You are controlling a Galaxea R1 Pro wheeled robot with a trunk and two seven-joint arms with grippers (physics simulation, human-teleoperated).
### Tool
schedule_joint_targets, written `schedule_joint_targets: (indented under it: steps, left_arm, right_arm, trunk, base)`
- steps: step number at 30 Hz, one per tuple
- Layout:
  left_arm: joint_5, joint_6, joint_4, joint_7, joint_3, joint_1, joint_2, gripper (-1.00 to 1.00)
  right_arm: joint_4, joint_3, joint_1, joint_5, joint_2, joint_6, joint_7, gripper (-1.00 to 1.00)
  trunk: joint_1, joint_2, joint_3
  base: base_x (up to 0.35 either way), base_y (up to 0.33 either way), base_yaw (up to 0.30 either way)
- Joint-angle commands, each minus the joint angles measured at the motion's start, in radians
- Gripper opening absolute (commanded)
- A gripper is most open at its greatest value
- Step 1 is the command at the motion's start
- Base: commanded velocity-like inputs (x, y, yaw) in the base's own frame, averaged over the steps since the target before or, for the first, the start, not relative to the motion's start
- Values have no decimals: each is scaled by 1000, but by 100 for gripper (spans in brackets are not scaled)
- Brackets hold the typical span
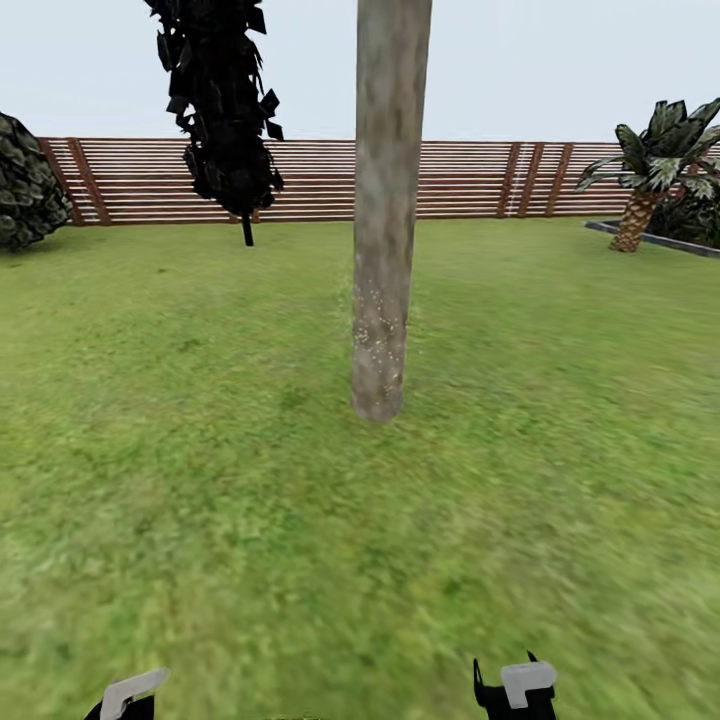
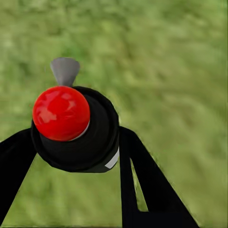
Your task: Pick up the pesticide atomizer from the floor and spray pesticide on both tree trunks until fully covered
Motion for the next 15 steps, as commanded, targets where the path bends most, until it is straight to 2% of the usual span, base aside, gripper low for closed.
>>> schedule_joint_targets:
  steps: [1,15]
  left_arm:
    - [0,0,0,0,0,0,0,-100]
    - [-3,4,0,0,0,0,0,-100]
  right_arm:
    - [0,0,0,0,0,0,0,100]
    - [0,0,0,0,0,0,0,100]
  trunk:
    - [0,0,0]
    - [0,0,0]
  base:
    - [0,0,281]
    - [0,0,281]
